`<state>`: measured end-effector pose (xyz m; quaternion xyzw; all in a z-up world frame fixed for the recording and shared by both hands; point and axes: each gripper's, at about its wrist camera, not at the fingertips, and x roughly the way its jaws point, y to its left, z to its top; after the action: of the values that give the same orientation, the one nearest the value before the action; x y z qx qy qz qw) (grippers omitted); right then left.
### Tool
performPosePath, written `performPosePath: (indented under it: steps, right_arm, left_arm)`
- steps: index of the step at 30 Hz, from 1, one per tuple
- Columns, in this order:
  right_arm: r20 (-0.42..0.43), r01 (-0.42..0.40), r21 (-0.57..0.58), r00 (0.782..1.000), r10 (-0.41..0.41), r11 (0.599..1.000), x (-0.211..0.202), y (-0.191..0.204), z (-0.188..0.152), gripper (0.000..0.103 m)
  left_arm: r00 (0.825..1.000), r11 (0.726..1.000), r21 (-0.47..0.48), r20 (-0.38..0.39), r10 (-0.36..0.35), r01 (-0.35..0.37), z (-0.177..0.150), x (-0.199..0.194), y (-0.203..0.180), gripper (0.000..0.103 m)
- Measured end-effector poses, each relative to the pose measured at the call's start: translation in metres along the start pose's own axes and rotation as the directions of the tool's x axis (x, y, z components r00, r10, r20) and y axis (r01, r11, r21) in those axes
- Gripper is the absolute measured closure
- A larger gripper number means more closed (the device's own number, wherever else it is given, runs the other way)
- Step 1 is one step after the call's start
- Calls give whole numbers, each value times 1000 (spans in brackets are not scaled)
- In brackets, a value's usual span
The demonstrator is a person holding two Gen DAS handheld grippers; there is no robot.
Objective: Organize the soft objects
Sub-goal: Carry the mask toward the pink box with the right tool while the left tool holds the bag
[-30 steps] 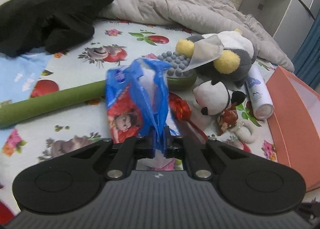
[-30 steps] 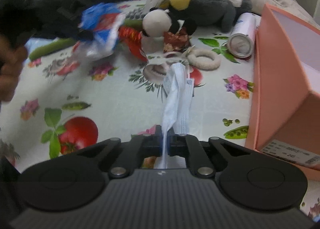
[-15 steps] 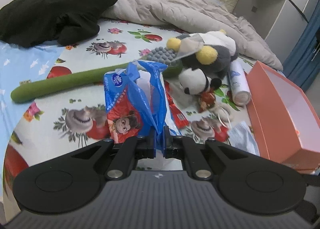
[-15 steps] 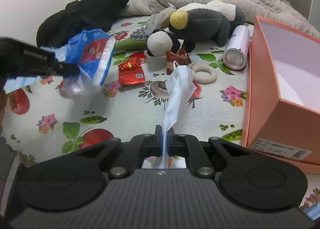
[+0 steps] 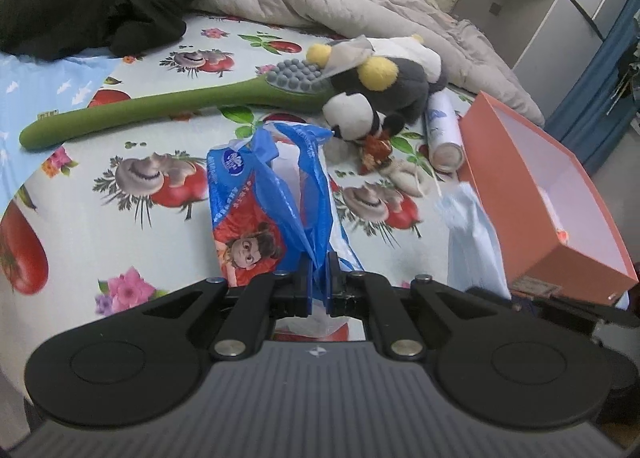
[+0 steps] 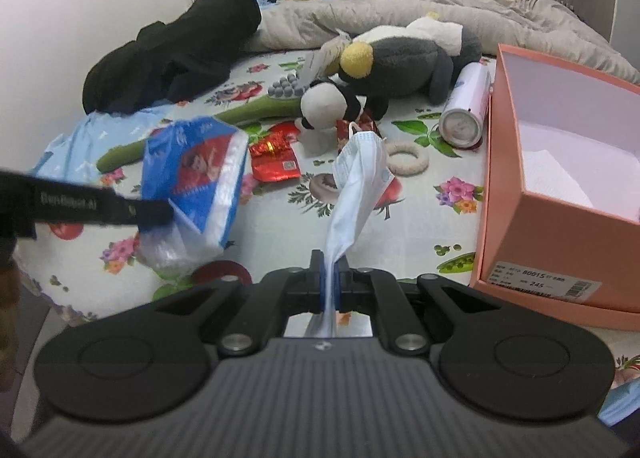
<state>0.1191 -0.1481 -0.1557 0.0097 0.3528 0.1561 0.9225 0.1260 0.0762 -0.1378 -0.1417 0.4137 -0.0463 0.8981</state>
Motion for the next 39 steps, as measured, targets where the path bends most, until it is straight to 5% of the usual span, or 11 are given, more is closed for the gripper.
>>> performPosePath:
  steps: [20, 39]
  right_arm:
    - [90, 14, 52, 996, -18, 999, -81, -12, 26, 95]
    - [154, 129, 150, 976, -152, 980, -134, -66, 43, 95]
  left_arm:
    - [995, 993, 73, 28, -92, 90, 11, -67, -52, 96]
    - [970, 956, 182, 41, -240, 229, 36, -80, -129, 96]
